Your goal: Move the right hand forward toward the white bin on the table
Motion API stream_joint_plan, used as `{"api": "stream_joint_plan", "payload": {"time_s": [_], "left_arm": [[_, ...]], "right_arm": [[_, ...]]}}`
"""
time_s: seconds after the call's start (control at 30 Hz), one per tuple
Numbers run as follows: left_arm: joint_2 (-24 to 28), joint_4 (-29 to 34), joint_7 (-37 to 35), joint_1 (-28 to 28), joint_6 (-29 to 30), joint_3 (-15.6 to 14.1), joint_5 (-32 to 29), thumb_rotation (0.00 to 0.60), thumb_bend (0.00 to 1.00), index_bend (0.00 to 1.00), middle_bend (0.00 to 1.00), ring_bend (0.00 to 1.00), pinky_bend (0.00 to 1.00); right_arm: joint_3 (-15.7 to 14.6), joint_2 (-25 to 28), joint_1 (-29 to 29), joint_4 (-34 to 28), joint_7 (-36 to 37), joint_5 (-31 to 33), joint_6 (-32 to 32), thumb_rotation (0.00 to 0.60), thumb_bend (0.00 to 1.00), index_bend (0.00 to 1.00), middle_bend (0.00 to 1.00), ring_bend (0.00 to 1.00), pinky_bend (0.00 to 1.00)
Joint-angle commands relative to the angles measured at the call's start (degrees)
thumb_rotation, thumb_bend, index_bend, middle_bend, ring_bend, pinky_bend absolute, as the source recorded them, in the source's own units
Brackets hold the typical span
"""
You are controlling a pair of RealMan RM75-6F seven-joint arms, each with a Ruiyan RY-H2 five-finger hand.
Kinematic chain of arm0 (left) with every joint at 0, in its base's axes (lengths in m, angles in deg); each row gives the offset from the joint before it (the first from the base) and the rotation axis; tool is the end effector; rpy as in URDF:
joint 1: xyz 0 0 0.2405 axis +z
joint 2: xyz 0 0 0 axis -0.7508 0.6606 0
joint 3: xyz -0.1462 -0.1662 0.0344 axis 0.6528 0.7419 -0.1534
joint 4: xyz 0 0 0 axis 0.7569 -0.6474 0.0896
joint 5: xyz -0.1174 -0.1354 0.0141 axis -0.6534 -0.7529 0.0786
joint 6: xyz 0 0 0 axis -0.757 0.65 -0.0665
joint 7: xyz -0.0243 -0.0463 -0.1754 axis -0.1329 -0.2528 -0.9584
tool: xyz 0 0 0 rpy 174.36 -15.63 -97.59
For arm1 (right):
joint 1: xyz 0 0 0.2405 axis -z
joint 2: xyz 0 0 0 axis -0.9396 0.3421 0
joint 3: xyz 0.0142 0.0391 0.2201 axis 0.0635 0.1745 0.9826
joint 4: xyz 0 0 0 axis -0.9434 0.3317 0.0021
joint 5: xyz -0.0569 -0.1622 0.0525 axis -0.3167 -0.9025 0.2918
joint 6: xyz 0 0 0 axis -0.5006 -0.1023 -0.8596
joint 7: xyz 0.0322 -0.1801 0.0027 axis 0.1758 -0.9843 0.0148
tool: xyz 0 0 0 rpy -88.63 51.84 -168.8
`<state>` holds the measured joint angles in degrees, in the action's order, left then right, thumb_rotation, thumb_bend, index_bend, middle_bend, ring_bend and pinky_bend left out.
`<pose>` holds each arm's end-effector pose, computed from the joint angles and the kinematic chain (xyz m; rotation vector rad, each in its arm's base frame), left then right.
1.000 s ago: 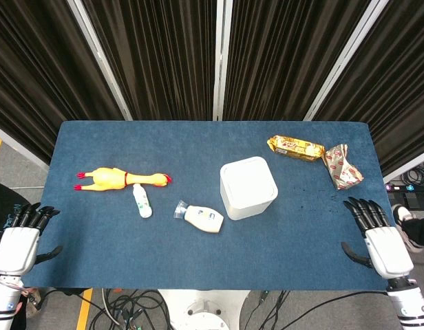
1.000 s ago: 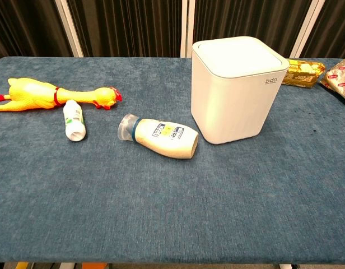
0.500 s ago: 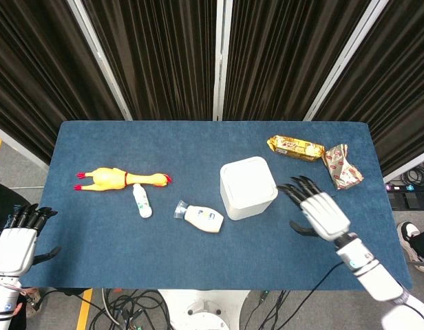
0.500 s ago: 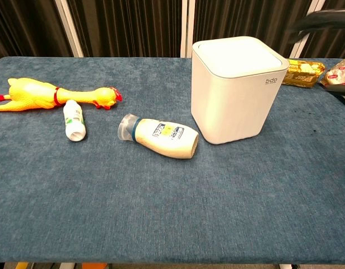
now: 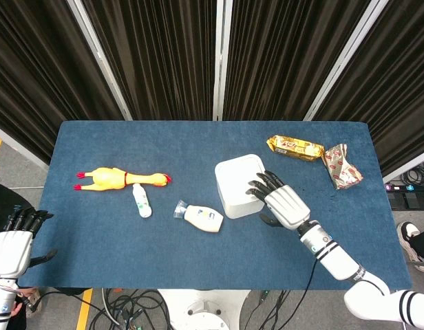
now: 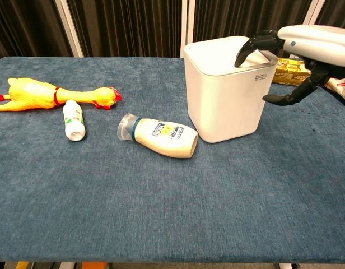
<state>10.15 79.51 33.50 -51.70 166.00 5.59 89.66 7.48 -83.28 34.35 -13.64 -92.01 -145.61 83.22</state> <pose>-0.2856 0.1994 0.1473 -1.4112 -0.8743 -0.8742 -0.1225 -0.3085 0.0400 2.0654 -0.9052 0.9414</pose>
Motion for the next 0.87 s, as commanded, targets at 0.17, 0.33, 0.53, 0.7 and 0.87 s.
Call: {"api": "stream_joint_plan", "payload": {"time_s": [0.17, 0.33, 0.53, 0.7, 0.87], "left_arm": [[0.03, -0.45, -0.78, 0.4, 0.89, 0.14, 0.15, 0.6, 0.04, 0.24, 0.19, 0.11, 0.12], [0.1, -0.2, -0.68, 0.27, 1.04, 0.12, 0.7, 0.6, 0.04, 0.24, 0.19, 0.11, 0.12], [0.45, 0.52, -0.16, 0.17, 1.37, 0.01, 1.48, 0.6, 0.04, 0.24, 0.19, 0.11, 0.12], [0.76, 1.29, 0.54, 0.19, 1.76, -0.1, 2.08, 0.6, 0.04, 0.24, 0.19, 0.11, 0.12], [0.85, 1.96, 1.21, 0.19, 1.84, -0.16, 2.31, 0.6, 0.04, 0.24, 0.19, 0.1, 0.12]], "right_arm": [[2.21, 1.09, 3.59, -1.37, 2.49, -2.66, 12.42, 0.6, 0.23, 0.22, 0.19, 0.0, 0.0], [2.35, 4.98, 7.9, -2.32, 4.42, -3.09, 19.65, 0.6, 0.23, 0.08, 0.11, 0.0, 0.0], [-2.47, 8.84, 15.4, -2.33, 7.07, -4.35, 26.18, 0.6, 0.24, 0.05, 0.09, 0.0, 0.0], [-7.65, 9.08, 23.09, -0.14, 10.32, -6.63, 33.35, 0.6, 0.24, 0.04, 0.09, 0.0, 0.0], [-10.29, 8.57, 28.7, 2.2, 13.81, -9.0, 39.78, 0.6, 0.24, 0.04, 0.09, 0.0, 0.0]]}}
